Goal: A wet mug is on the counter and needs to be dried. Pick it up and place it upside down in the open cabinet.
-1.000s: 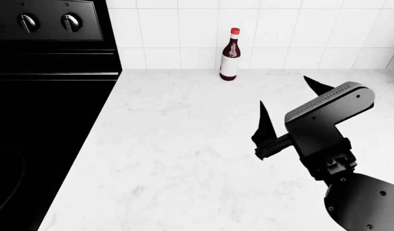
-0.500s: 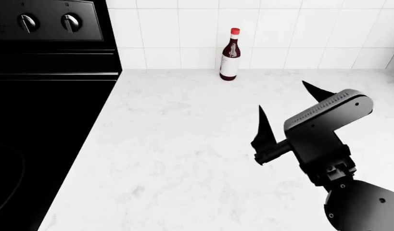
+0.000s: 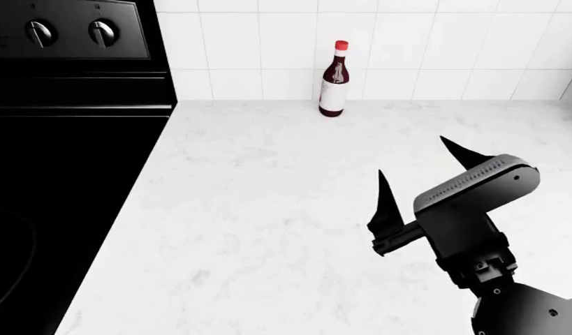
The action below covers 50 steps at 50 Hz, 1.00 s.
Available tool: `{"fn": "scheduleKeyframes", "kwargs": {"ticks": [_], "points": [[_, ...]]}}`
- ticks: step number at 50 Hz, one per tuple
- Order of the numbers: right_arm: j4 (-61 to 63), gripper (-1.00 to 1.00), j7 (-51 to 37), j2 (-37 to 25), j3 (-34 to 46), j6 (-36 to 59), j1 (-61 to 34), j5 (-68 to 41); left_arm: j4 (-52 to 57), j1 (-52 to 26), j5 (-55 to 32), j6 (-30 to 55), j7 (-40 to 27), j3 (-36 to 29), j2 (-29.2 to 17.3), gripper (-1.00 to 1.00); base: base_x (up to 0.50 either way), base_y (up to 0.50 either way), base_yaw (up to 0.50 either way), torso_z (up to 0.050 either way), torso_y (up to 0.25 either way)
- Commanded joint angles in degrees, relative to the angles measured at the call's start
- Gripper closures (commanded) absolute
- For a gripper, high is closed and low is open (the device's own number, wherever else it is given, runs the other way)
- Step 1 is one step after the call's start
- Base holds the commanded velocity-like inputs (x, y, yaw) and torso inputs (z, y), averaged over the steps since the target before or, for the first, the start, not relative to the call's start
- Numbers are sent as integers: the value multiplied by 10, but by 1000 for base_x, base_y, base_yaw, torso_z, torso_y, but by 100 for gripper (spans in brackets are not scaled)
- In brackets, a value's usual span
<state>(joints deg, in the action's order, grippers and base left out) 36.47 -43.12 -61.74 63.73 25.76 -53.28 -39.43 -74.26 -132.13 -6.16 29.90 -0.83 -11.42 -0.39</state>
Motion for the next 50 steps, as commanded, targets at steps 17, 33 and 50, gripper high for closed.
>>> {"fn": "scheduleKeyframes", "kwargs": {"ticks": [17,33,50], "points": [[19,-100,-15,-11,7,2,17,8,-7,42,-19,55,-23,-10,4,100,0,0,0,0,1],[26,-100,-18,-12,9,4,21,14,-7,61,-37,52,-30,-24,4,100,0,0,0,0,0],[24,-100,-19,-15,9,-12,32,16,-7,61,-38,49,-32,-32,4,-100,0,0,0,0,0]]}}
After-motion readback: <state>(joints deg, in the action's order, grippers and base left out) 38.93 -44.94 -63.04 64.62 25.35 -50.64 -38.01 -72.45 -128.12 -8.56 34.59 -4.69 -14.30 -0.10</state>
